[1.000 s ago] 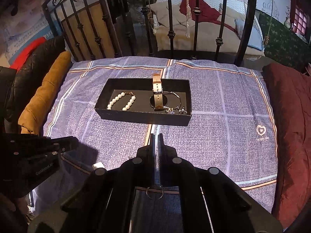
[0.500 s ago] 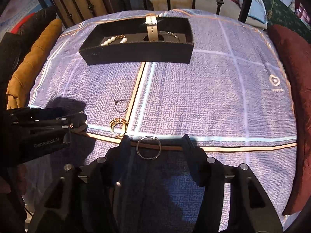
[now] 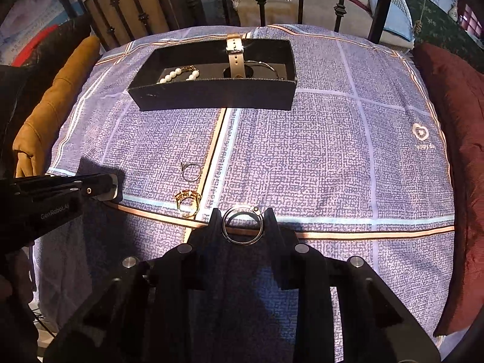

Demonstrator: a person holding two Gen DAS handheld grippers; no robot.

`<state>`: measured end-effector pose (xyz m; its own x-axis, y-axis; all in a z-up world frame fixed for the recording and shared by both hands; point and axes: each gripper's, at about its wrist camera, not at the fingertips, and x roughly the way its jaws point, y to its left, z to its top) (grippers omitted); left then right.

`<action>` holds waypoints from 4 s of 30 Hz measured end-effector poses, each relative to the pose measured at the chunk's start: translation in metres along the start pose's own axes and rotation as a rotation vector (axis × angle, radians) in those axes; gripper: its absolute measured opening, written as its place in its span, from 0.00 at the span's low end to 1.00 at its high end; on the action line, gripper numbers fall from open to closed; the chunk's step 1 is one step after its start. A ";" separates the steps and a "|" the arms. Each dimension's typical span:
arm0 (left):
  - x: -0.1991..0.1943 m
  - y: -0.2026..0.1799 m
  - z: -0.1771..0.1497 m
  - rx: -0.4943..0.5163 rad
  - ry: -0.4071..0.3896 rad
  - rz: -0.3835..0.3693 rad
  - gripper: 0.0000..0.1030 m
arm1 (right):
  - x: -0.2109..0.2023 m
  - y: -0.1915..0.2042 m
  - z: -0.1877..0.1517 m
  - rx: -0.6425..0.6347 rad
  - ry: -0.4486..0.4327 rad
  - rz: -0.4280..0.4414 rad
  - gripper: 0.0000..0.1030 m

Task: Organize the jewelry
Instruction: 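Lift the white charm with the left gripper while the right gripper grasps the silver hoop ring, then release the white charm into the black box while the right gripper drops the silver hoop there, then withdraw both grippers from the black box back over the sheet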

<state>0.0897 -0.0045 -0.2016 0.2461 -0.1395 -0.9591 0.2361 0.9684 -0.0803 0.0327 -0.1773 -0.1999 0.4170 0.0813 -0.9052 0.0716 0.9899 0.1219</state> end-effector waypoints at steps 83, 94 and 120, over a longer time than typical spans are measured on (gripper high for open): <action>-0.039 -0.034 0.133 -0.021 -0.110 0.196 0.67 | -0.005 -0.030 0.137 -0.019 -0.174 0.045 0.53; -0.140 -0.040 0.116 -0.026 -0.026 0.125 0.91 | -0.016 -0.049 0.095 0.040 -0.098 -0.004 0.53; -0.022 -0.008 0.020 -0.023 -0.175 0.205 0.92 | 0.008 0.016 0.030 -0.050 -0.009 0.076 0.52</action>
<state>0.1009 -0.0134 -0.1748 0.4461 0.0282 -0.8945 0.1435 0.9843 0.1026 0.0643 -0.1638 -0.1933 0.4276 0.1555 -0.8905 -0.0059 0.9855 0.1693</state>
